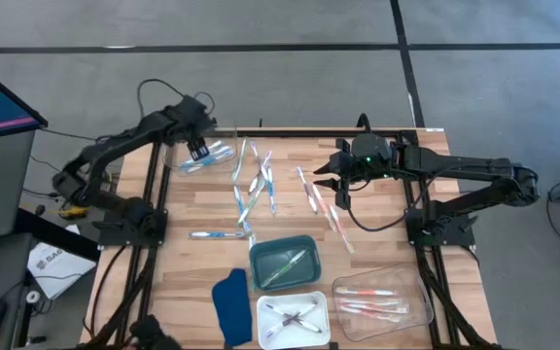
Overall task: Pick & Place Toothbrushes
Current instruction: Put the green toothbrush into the green bin
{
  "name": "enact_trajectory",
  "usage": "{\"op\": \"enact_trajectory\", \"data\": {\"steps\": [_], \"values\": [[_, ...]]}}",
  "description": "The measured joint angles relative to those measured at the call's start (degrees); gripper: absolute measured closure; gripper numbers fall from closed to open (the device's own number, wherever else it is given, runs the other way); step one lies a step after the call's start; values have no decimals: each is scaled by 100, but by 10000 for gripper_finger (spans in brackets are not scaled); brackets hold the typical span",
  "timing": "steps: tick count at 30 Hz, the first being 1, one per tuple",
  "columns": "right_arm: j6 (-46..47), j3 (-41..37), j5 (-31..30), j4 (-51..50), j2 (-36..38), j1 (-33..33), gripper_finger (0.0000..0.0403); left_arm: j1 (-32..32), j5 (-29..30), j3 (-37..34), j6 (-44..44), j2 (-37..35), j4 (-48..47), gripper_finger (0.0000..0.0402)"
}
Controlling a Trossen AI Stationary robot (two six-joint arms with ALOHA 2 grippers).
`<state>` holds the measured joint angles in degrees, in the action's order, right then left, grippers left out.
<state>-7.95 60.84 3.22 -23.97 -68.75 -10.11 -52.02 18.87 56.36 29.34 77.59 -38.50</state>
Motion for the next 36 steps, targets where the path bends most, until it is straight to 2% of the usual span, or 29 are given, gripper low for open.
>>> {"op": "enact_trajectory", "data": {"steps": [9,14,20,29,33,36], "values": [[2,0,2,0,-2,0,283,557,-1022,0,-974,-1222,-4,214],[-12,0,0,0,-1,1,283,1077,-1135,0,-1385,-1551,0,216],[-13,0,1,-2,-1,1,283,1773,-1183,0,-1830,-1696,24,220],[-110,0,0,-215,-2,1,283,2809,-1835,0,-3089,-1668,291,221],[-156,0,1,-300,-2,1,283,3341,-1831,0,-3437,-1668,620,221],[-170,0,0,-306,-2,-6,283,3771,-1827,-184,-3575,-1675,1394,221]]}}
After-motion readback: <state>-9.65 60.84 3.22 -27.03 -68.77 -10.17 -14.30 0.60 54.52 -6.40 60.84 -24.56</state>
